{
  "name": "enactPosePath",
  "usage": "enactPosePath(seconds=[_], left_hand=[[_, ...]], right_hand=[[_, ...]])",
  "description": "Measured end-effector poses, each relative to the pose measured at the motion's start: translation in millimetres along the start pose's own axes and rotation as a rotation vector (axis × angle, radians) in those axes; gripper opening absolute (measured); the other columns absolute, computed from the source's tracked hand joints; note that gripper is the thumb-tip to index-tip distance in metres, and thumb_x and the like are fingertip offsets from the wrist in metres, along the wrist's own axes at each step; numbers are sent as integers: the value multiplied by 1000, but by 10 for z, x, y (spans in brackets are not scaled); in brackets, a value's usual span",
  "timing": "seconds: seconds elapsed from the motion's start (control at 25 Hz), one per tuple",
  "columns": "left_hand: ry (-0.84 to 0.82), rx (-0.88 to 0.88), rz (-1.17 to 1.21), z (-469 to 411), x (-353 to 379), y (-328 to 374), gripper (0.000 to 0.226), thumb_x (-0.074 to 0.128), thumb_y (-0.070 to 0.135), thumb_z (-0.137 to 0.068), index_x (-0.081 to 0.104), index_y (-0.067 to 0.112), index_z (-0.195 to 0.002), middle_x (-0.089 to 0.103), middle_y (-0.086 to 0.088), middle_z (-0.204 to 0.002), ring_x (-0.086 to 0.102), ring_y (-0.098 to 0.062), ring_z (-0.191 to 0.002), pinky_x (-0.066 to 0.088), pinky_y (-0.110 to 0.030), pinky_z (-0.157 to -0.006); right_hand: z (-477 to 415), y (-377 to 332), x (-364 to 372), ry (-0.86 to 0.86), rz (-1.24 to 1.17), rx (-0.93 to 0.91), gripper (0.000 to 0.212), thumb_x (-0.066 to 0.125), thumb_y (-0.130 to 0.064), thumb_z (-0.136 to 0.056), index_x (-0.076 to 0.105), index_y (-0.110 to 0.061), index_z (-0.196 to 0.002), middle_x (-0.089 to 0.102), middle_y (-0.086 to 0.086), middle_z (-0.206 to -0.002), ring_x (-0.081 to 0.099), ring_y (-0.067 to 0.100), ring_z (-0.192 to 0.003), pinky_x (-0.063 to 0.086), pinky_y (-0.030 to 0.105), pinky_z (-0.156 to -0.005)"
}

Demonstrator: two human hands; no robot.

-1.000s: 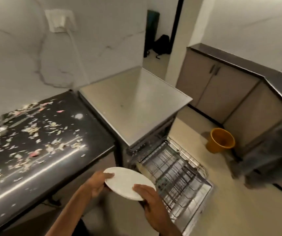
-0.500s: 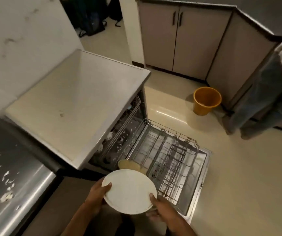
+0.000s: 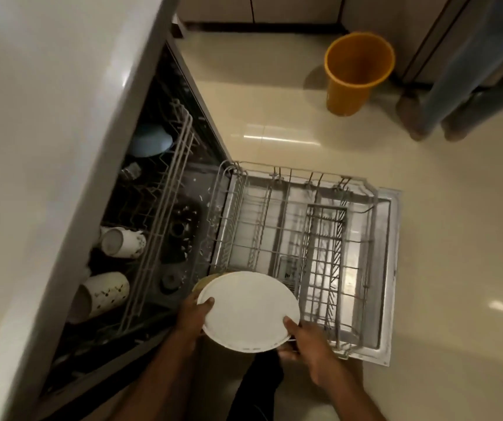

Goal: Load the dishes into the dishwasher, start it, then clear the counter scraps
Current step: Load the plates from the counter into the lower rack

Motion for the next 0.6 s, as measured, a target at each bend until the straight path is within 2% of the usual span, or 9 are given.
enactPosePath(seconds=[0.12,0.24,0.36,0.44,0.52,0.6], left_hand=[[1,-34,-42,-621,6,-126,35,61,0,-93,59,-2,-129,64,-25,-123,61,-42,-111,52,-50,-93],[8,-104,-31,-1026,-10,-276,32,60,4,-95,60,-1,-127,65,-24,-120,62,-32,-94,51,-37,-77],[14,-137,-17,-1265,-8,-334,31,58,5,-97,60,-1,-127,65,-23,-119,61,-28,-87,50,-33,-73],[8,-155,-23,-1369,4,-326,30,59,10,-97,61,2,-126,66,-21,-118,61,-27,-85,50,-31,-68],[-5,-179,-14,-1467,19,-311,28,58,13,-98,62,8,-125,66,-17,-116,60,-27,-92,48,-31,-71],[-9,-201,3,-1534,36,-299,19,56,15,-98,63,16,-116,63,-10,-108,58,-20,-86,46,-29,-65]], right_hand=[[-551,-29,206,-11,1,0,16,56,-20,-101,62,-5,-101,67,15,-84,64,19,-59,55,24,-46],[-933,-28,399,-24,-34,18,19,56,-19,-101,60,-1,-106,66,14,-80,65,15,-51,55,23,-45],[-1122,-15,548,-37,-40,45,25,57,-17,-101,58,5,-113,65,14,-78,66,14,-46,56,24,-44],[-1221,-37,581,-26,-24,36,28,56,-17,-101,57,7,-116,65,15,-77,66,14,-47,56,25,-44],[-1300,-117,599,-13,15,18,28,52,-18,-103,57,6,-116,65,14,-74,65,15,-49,57,26,-45],[-1363,-213,621,-14,74,-14,27,48,-17,-104,59,6,-113,66,12,-72,61,13,-47,56,24,-45]])
Point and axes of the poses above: each hand's wrist, its own z-axis away from the middle knuckle, its own x-axis out of the palm, y = z × x, the point moved 8 cm from there along -z, towards the middle knuckle
